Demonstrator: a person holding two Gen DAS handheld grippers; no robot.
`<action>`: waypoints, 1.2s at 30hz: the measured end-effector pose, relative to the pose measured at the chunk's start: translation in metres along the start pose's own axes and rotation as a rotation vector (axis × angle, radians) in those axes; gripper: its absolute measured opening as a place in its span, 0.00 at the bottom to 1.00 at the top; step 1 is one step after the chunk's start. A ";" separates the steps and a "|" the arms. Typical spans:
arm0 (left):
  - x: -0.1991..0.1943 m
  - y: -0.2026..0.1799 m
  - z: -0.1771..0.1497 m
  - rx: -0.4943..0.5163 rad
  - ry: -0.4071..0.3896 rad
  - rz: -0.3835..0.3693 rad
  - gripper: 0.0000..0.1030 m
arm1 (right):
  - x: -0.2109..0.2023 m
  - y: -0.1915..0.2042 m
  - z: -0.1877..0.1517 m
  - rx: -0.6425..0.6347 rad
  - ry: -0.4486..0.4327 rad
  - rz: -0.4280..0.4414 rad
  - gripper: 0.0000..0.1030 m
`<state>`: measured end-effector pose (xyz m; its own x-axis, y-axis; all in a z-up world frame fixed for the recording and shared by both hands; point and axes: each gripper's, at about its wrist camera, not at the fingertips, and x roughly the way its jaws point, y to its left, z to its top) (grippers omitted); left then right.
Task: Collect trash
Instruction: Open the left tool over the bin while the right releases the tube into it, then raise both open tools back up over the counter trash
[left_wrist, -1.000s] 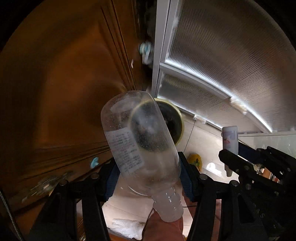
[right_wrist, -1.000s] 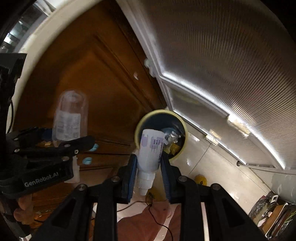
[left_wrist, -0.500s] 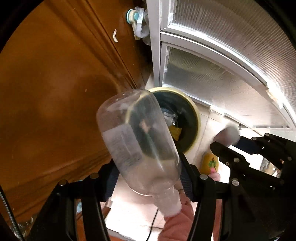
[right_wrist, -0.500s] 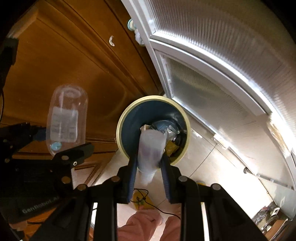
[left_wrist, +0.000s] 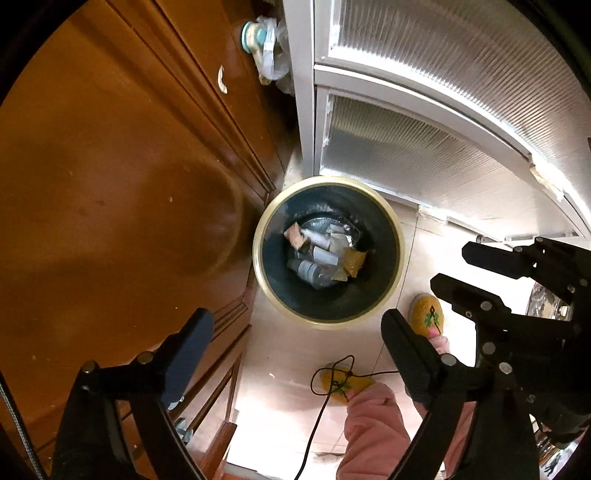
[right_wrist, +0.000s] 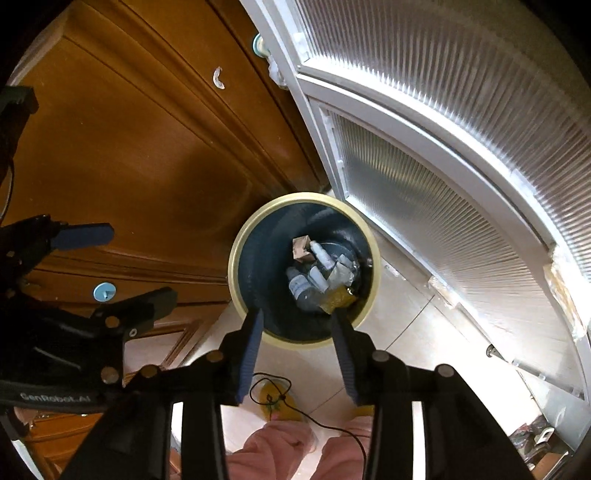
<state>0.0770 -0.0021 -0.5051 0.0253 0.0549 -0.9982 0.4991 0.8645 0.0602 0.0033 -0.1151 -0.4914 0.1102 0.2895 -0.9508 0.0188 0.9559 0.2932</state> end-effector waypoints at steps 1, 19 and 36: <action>-0.002 0.000 0.000 0.002 -0.006 0.000 0.88 | -0.002 0.000 0.000 0.003 -0.002 -0.001 0.38; -0.158 -0.002 -0.045 -0.028 -0.187 -0.082 0.88 | -0.117 0.015 -0.015 0.107 -0.080 -0.026 0.38; -0.385 0.042 -0.094 -0.127 -0.481 -0.122 0.88 | -0.338 0.081 -0.015 0.016 -0.329 0.010 0.39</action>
<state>0.0063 0.0602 -0.1177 0.3845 -0.2601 -0.8857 0.4143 0.9061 -0.0862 -0.0472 -0.1348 -0.1479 0.4253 0.2644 -0.8656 0.0320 0.9514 0.3064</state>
